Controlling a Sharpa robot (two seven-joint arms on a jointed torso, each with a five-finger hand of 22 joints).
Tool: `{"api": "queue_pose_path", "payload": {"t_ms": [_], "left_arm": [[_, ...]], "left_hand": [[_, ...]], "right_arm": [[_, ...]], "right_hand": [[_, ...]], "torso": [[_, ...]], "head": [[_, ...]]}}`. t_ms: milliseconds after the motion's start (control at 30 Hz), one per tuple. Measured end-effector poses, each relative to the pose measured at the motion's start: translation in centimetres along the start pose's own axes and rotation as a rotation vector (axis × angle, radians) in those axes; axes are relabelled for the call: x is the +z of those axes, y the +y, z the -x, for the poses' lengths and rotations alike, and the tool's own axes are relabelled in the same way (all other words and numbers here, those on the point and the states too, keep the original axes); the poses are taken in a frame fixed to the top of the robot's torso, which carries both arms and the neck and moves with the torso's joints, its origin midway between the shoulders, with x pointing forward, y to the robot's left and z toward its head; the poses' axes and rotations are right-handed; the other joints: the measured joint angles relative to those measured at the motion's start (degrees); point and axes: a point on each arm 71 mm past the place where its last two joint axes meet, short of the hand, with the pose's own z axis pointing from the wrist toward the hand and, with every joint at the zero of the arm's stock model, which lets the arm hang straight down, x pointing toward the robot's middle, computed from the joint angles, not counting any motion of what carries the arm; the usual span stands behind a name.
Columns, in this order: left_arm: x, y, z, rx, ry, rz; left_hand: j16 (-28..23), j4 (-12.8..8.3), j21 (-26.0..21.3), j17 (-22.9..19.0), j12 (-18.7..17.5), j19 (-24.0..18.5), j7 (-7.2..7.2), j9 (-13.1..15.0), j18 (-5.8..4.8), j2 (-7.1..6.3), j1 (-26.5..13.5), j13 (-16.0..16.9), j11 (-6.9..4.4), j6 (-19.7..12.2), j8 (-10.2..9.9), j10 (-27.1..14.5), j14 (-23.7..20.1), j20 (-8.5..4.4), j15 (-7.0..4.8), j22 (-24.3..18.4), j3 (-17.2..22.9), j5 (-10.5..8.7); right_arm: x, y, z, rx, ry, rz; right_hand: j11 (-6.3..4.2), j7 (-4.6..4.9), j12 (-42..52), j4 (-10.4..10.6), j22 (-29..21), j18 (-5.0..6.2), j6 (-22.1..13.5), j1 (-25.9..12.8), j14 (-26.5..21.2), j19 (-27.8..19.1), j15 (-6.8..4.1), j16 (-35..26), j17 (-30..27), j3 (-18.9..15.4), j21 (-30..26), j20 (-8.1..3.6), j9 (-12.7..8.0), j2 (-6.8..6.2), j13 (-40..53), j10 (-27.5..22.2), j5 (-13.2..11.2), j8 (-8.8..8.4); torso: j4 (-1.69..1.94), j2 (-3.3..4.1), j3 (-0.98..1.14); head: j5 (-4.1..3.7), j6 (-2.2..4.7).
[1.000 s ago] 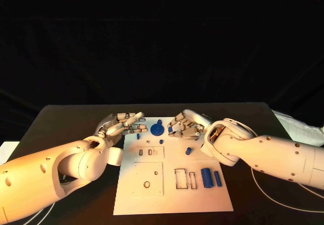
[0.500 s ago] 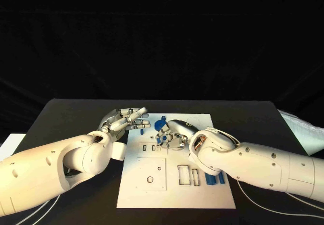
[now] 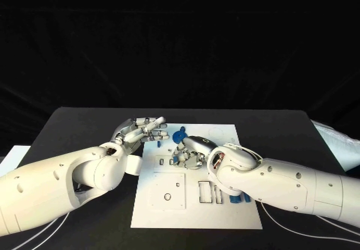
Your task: Assemble the parts on the task board
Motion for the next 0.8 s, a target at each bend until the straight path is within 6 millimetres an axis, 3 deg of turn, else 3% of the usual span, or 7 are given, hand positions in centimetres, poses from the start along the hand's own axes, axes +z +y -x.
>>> {"api": "queue_pose_path", "payload": {"t_ms": [233,633,800], "left_arm": [[0.0,0.0,-0.02,-0.001,0.001,0.0],[-0.02,0.0,-0.01,-0.001,0.0,0.001],[-0.02,0.0,0.0,-0.001,0.0,0.001]], "left_hand": [[0.0,0.0,0.0,0.0,0.0,0.0,0.0,0.0,0.0,0.0,0.0,0.0,0.0,0.0,0.0,0.0,0.0,0.0,0.0,0.0,0.0,0.0],[0.0,0.0,0.0,0.0,0.0,0.0,0.0,0.0,0.0,0.0,0.0,0.0,0.0,0.0,0.0,0.0,0.0,0.0,0.0,0.0,0.0,0.0],[0.0,0.0,0.0,0.0,0.0,0.0,0.0,0.0,0.0,0.0,0.0,0.0,0.0,0.0,0.0,0.0,0.0,0.0,0.0,0.0,0.0,0.0]], "right_arm": [[0.02,-0.02,0.05,-0.02,0.002,0.003],[0.03,-0.04,0.05,-0.047,0.005,-0.002],[0.01,-0.07,-0.09,-0.056,0.011,-0.006]], "right_hand": [[0.01,0.0,0.0,0.0,-0.1,0.0,0.0,-0.3,0.0,0.0,0.0,0.0,0.0,0.0,0.0,0.0,0.0,-0.31,0.0,0.0,0.0,0.0],[0.31,-0.38,-6.4,0.3,-1.0,0.01,0.4,-2.7,0.0,-0.2,0.0,-0.7,0.0,-0.8,-0.3,-0.18,0.0,-2.63,-4.8,-2.8,0.3,-0.56],[0.41,-0.34,-7.8,0.4,-1.6,0.0,0.3,-3.4,0.0,-0.5,0.0,-0.8,0.0,-1.4,-0.7,0.12,-0.3,-3.22,-5.9,-3.5,1.6,-1.01]], "torso": [[-0.02,-0.01,0.01],[-0.01,-0.01,0.03],[0.0,-0.01,0.03]], "head": [[0.03,-0.37],[-0.09,-0.52],[-0.09,-0.53]]}}
